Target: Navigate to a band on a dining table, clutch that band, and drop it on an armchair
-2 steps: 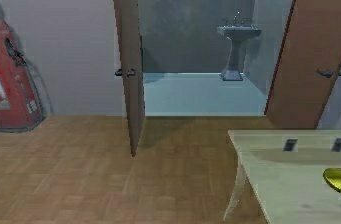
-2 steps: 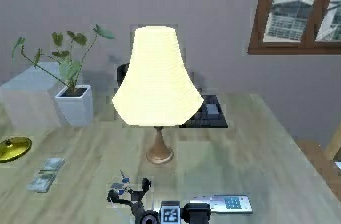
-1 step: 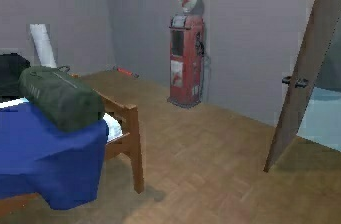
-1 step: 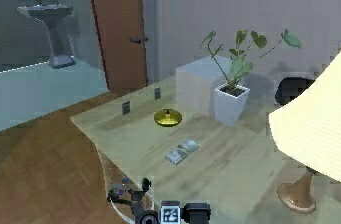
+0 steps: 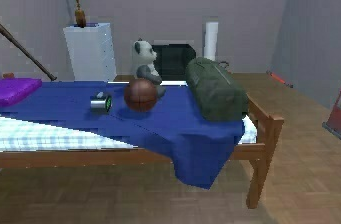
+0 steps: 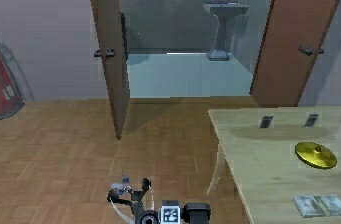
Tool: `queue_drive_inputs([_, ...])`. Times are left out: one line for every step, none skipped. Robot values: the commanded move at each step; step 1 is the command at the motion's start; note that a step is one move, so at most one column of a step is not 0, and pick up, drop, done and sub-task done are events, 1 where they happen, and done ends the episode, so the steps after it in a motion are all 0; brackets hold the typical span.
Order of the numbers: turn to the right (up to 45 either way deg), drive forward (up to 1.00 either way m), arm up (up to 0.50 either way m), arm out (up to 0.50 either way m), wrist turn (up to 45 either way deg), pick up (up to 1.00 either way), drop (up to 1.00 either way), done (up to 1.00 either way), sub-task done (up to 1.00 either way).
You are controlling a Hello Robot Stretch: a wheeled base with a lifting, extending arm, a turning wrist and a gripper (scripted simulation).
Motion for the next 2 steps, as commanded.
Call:
queue_drive_inputs([0.0, 0.1, 0.0, 0.0, 0.0, 0.0, 0.0, 0.0, 0.0])
queue_drive_inputs([45.0, 0.0, 0.0, 0.0, 0.0, 0.0, 0.0, 0.0, 0.0])
